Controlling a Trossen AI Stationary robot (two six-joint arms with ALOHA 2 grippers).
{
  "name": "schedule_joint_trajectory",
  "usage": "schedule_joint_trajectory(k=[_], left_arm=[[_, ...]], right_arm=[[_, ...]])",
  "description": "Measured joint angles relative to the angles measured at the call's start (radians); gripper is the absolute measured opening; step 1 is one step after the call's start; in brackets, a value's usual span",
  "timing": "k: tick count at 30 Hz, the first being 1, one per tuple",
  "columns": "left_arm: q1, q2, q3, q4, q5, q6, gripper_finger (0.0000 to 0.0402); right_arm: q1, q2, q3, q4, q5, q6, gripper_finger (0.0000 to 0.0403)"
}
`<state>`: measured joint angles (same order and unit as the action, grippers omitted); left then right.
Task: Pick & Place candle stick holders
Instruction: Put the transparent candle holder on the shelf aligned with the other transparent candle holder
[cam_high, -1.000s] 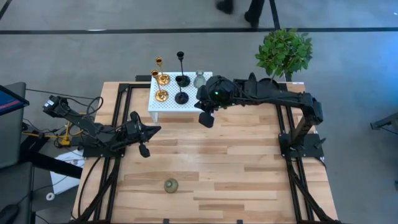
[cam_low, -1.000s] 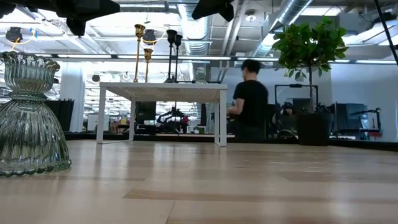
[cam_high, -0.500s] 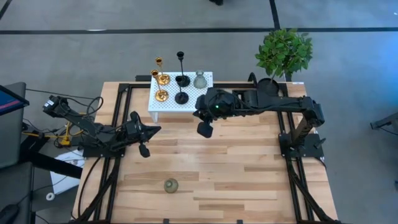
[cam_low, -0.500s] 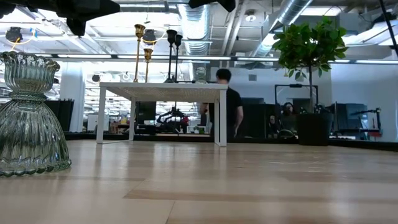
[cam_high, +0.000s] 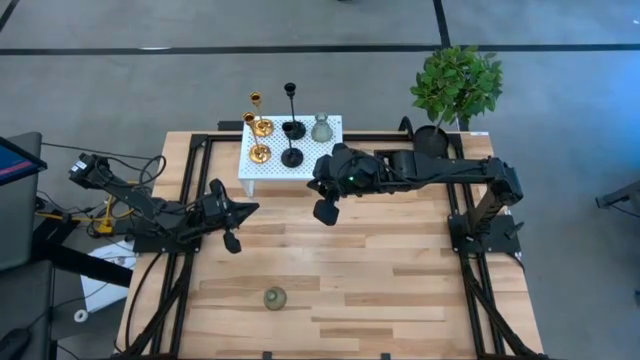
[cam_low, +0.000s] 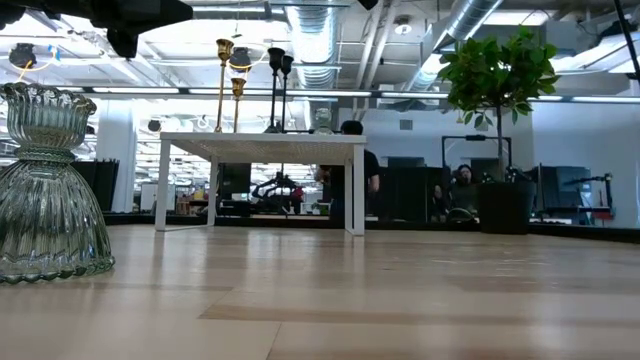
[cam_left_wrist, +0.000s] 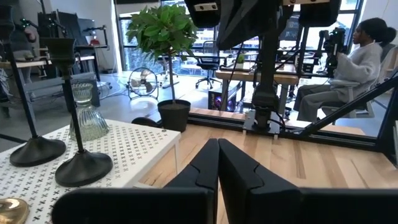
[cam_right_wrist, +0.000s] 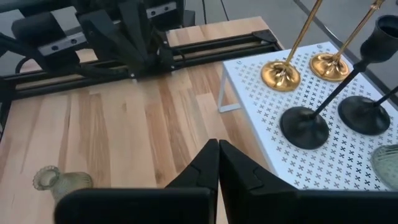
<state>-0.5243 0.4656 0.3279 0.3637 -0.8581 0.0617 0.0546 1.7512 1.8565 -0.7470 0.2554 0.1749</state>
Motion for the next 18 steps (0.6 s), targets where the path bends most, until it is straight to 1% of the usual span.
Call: schedule_joint_trajectory(k=[6, 12, 18], left_arm=[[0.000, 0.000, 0.000, 0.000, 0.001, -0.089, 0.0005], [0.000, 0.000, 0.000, 0.000, 0.102, -0.127, 0.0007], [0.000, 0.000, 0.000, 0.000, 0.167, -0.127, 0.0005]], right_arm=[[0.005, 0.000, 0.000, 0.000, 0.000, 0.000, 0.0000], [0.005, 0.000, 0.000, 0.000, 0.000, 0.002, 0.0000], [0.005, 0.000, 0.000, 0.000, 0.005, 0.022, 0.0000]])
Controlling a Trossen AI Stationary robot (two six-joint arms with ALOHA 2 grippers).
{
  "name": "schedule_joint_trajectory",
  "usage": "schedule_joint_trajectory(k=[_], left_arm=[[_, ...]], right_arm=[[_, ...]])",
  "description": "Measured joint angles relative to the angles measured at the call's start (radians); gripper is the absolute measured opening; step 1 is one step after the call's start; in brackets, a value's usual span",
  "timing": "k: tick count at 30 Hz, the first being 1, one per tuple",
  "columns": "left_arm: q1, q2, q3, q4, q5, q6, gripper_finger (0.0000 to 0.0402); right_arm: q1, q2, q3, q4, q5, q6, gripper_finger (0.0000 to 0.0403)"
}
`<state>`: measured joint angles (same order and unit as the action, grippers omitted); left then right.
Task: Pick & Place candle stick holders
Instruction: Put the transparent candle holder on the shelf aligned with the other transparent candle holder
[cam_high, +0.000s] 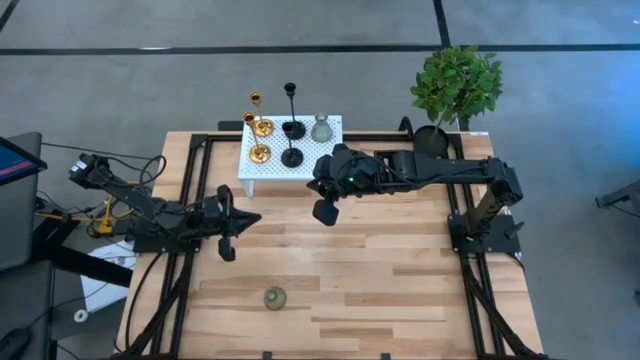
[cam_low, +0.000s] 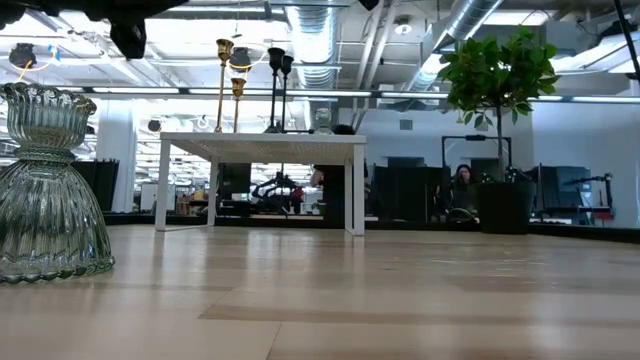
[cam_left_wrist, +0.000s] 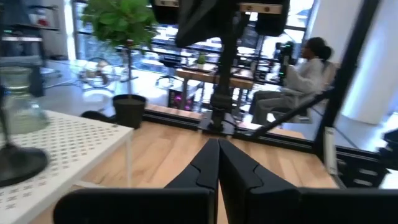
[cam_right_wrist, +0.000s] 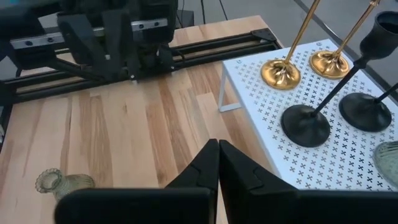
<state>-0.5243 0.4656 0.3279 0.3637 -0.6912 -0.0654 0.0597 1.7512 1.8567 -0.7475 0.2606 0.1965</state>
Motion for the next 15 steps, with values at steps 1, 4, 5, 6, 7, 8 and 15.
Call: schedule_joint_trajectory(k=[1, 4, 5, 6, 7, 8, 15], left_arm=[[0.000, 0.000, 0.000, 0.000, 0.020, 0.000, 0.0005], [0.000, 0.000, 0.000, 0.000, 0.086, 0.000, 0.0006], [0.000, 0.000, 0.000, 0.000, 0.104, 0.000, 0.0006], [0.000, 0.000, 0.000, 0.000, 0.118, 0.000, 0.0006], [0.000, 0.000, 0.000, -0.002, 0.126, 0.000, 0.0006], [0.000, 0.000, 0.000, -0.007, 0.132, 0.000, 0.0005], [-0.001, 0.005, 0.000, -0.089, 0.141, -0.032, 0.0005]], right_arm=[[0.000, 0.000, 0.000, 0.000, 0.000, 0.001, 0.0000], [-0.001, 0.000, 0.000, 0.000, 0.004, 0.026, 0.0000], [-0.001, 0.000, 0.000, 0.000, 0.009, 0.033, 0.0000], [-0.001, 0.000, 0.000, 0.000, 0.016, 0.039, 0.0000], [0.000, 0.000, 0.000, 0.000, 0.026, 0.045, 0.0000], [0.001, 0.000, 0.000, 0.000, 0.035, 0.050, 0.0000], [0.004, 0.000, 0.000, 0.000, 0.055, 0.067, 0.0000]])
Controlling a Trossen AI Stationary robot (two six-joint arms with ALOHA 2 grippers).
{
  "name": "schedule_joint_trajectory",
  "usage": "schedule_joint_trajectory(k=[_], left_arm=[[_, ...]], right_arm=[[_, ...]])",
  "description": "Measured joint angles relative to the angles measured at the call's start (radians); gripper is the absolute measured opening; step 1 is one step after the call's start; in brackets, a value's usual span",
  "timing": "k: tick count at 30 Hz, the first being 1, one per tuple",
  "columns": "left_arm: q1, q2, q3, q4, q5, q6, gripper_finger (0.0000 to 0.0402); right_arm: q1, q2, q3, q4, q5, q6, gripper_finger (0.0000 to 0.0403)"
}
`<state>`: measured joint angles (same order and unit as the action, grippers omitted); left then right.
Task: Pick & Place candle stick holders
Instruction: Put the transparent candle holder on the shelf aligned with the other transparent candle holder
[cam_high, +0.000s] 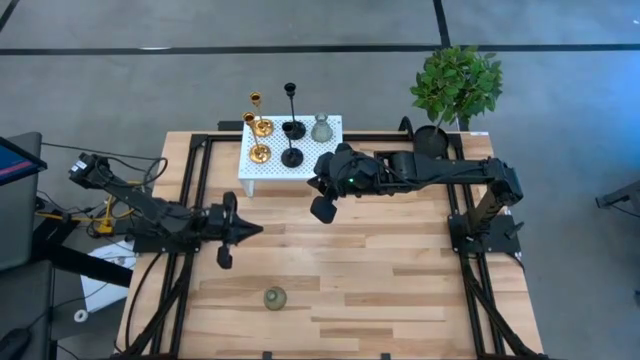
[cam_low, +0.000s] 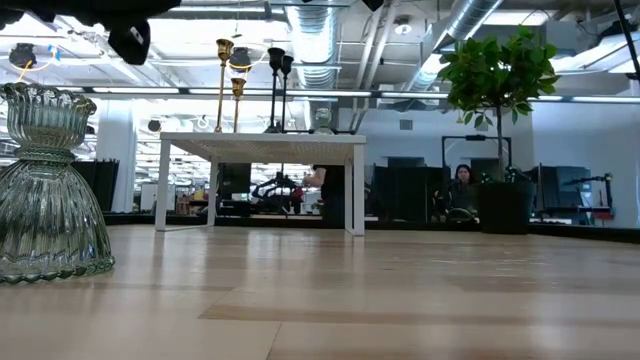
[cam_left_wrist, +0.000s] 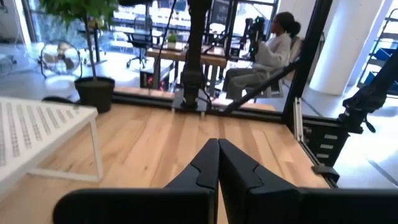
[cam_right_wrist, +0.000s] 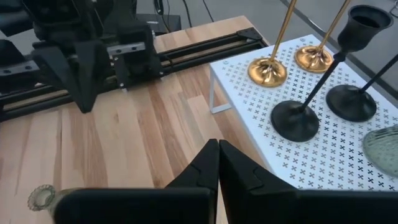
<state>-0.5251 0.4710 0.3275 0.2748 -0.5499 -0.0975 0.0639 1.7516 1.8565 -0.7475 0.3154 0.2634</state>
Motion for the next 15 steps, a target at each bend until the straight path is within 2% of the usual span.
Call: schedule_joint_trajectory(k=[7, 15], left_arm=[[-0.028, 0.039, 0.000, -0.013, 0.005, -0.015, 0.0004], [-0.116, 0.048, 0.000, -0.013, 0.000, -0.015, 0.0004]], right_arm=[[0.000, 0.000, 0.000, 0.000, 0.022, 0.000, 0.0000], [0.000, 0.000, 0.000, 0.000, 0.030, 0.000, 0.0000]])
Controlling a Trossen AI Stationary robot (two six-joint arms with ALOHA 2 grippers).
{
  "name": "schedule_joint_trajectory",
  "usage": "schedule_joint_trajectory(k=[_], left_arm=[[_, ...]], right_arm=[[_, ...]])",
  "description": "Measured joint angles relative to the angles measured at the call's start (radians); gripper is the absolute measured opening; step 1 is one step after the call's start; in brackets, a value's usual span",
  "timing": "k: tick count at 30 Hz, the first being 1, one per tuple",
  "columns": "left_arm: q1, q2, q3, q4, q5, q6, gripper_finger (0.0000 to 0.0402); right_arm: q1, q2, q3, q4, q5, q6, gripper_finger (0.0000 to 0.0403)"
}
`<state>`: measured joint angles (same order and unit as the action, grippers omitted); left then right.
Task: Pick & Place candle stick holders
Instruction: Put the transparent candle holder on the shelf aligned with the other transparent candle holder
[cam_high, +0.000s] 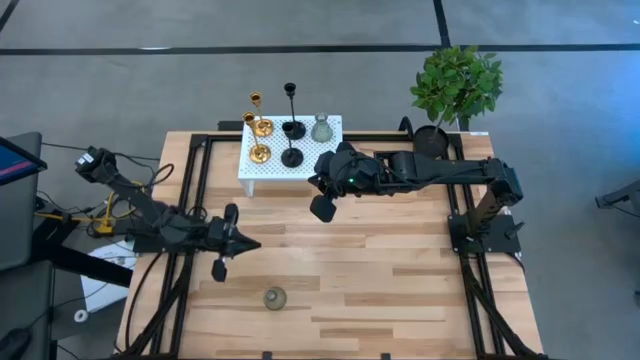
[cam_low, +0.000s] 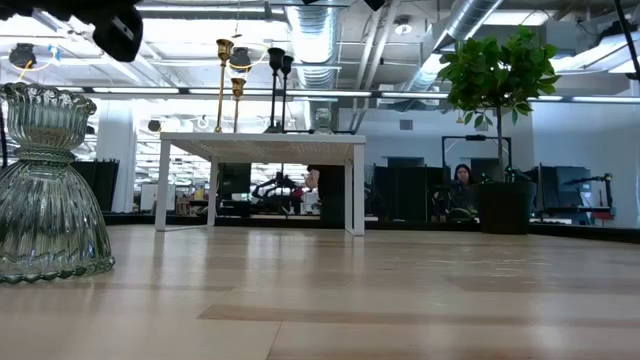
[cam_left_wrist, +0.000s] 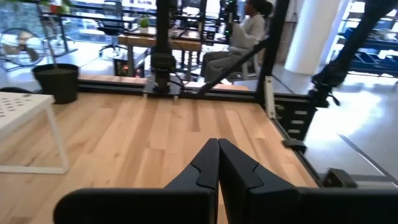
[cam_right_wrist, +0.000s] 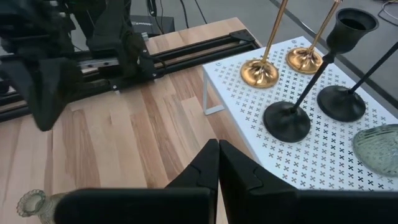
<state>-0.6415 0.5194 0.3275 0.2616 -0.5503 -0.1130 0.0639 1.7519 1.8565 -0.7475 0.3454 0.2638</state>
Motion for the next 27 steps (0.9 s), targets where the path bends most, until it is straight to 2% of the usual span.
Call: schedule_joint_trajectory(k=[7, 20, 25, 27], left_arm=[[-0.069, 0.035, 0.000, -0.002, -0.002, 0.000, 0.0003], [-0.189, 0.253, 0.000, -0.028, 0.031, -0.131, 0.0003], [-0.223, 0.256, 0.000, -0.152, 0.034, -0.178, 0.0003], [-0.230, 0.258, 0.000, -0.222, 0.069, -0.233, 0.0003]], right_arm=[[-0.001, 0.000, 0.000, 0.000, 0.000, 0.025, 0.0000], [-0.002, 0.000, 0.000, -0.001, -0.002, 0.026, 0.0000], [-0.002, 0.000, 0.000, -0.002, -0.005, 0.026, 0.0000], [-0.002, 0.000, 0.000, -0.003, -0.007, 0.026, 0.0000]])
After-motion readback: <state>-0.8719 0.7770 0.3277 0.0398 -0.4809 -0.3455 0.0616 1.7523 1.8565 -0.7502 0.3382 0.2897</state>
